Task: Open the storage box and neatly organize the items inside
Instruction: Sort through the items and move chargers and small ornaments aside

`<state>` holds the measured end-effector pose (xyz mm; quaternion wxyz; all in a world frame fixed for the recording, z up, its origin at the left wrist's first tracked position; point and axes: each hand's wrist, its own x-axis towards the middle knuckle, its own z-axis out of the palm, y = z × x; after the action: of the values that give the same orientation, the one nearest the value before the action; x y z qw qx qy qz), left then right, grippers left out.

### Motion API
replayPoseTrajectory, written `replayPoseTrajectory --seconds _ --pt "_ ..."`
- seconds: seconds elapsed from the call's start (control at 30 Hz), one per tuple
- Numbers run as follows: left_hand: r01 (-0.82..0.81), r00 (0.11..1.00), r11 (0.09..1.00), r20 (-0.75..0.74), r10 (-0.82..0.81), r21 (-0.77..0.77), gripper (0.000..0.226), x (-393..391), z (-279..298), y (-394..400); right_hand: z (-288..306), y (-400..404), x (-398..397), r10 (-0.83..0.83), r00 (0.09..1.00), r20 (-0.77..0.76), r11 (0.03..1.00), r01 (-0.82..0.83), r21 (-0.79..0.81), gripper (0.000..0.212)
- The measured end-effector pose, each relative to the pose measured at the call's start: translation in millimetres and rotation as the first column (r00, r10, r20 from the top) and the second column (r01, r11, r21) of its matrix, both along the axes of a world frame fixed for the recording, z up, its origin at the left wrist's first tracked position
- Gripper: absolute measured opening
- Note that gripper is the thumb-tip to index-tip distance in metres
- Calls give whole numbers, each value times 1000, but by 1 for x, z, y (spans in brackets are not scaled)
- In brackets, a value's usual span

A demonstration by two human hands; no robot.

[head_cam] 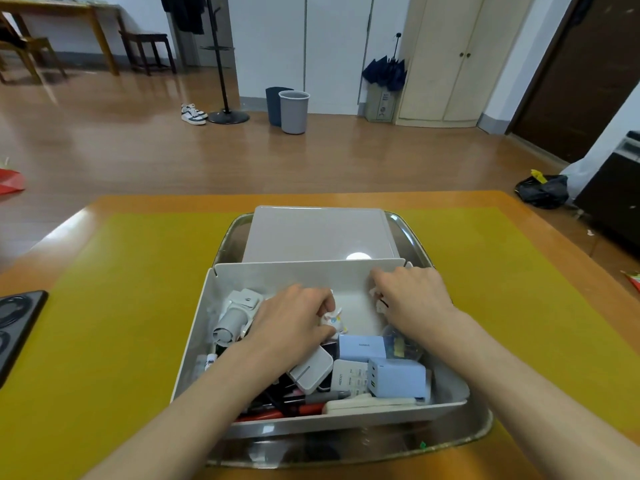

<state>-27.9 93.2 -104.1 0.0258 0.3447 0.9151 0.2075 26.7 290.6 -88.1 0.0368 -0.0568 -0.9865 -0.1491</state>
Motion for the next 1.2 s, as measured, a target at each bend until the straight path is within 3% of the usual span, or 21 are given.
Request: replayPoseTrajectory --seconds 0.13,0.27,0.33,0.37,0.5,0.63,0.77,0.87,0.97,1.07,1.2 --pt "20 1000 999 21 -21 33 37 0 3 2 20 12 1 -106 994 15 902 103 -420 37" --pt "60 998 992 3 -61 107 39 -4 12 4 37 28 14 -119 993 -13 612 63 -789 35" --pt "70 998 982 -8 -70 174 35 -7 18 8 38 37 19 -99 995 -8 473 40 -880 33" --pt "72 997 977 -19 -70 199 32 -10 21 10 38 41 20 -81 997 -10 475 30 -879 35" --pt "114 992 980 -73 -104 162 30 -23 30 25 32 49 18 -52 994 -93 669 -35 -743 36" --pt "197 973 979 -109 -202 -60 15 -28 25 47 19 50 12 73 987 -141 893 -127 -432 35" --pt "178 962 968 -175 -208 -176 17 -27 9 55 7 48 5 185 978 -97 916 -207 -344 33" --pt "138 977 983 -149 -155 -119 24 -28 3 57 0 50 3 200 979 -45 902 -202 -381 35" --pt "118 988 992 -98 -122 -36 16 -27 -1 58 1 52 6 189 979 -80 879 -205 -430 36" --pt "95 993 995 -76 -93 26 13 -24 -5 61 2 52 7 208 962 -177 920 -254 -299 30" --pt "85 995 996 -62 -83 30 11 -24 -7 71 1 48 10 214 957 -198 941 -256 -220 26"
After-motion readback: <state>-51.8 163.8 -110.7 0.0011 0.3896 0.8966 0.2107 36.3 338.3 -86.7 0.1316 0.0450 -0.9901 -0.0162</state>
